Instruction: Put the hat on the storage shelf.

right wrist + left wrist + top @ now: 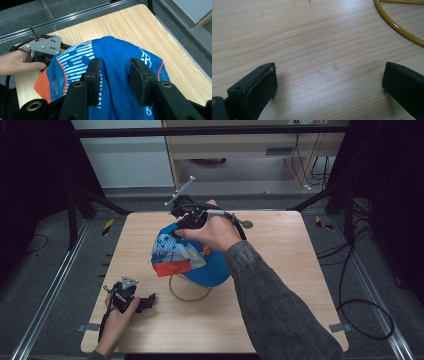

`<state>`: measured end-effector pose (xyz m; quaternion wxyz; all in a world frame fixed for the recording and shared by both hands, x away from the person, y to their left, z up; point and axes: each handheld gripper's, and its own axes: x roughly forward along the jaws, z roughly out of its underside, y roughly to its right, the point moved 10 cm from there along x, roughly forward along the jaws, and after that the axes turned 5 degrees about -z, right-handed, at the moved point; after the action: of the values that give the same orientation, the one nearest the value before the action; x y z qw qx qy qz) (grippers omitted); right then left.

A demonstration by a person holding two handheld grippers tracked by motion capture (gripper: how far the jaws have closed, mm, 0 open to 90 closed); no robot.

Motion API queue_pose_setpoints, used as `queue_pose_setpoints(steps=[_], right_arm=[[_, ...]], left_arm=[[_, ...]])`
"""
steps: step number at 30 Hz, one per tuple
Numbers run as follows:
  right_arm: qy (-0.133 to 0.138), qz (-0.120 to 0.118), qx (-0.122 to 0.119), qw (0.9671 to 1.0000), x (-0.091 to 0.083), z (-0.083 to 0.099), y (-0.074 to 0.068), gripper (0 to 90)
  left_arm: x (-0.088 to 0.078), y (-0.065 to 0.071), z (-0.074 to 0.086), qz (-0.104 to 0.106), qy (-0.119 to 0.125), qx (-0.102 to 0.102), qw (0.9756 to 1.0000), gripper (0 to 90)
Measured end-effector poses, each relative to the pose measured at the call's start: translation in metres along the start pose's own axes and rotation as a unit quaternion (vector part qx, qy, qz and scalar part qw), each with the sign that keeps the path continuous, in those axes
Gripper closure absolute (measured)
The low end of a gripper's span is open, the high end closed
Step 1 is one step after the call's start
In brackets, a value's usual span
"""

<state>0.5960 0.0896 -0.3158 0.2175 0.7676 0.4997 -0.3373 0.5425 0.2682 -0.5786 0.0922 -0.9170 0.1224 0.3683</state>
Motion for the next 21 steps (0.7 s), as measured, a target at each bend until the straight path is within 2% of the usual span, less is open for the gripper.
queue_pose_setpoints(steps=[21], right_arm=[[0.005, -0.005, 0.002, 1.0, -0.003, 0.0016, -0.0014, 57.9]], left_arm=[[-0.0001, 0.0011, 0.0, 0.002, 0.0, 0.002, 1.0, 0.0]])
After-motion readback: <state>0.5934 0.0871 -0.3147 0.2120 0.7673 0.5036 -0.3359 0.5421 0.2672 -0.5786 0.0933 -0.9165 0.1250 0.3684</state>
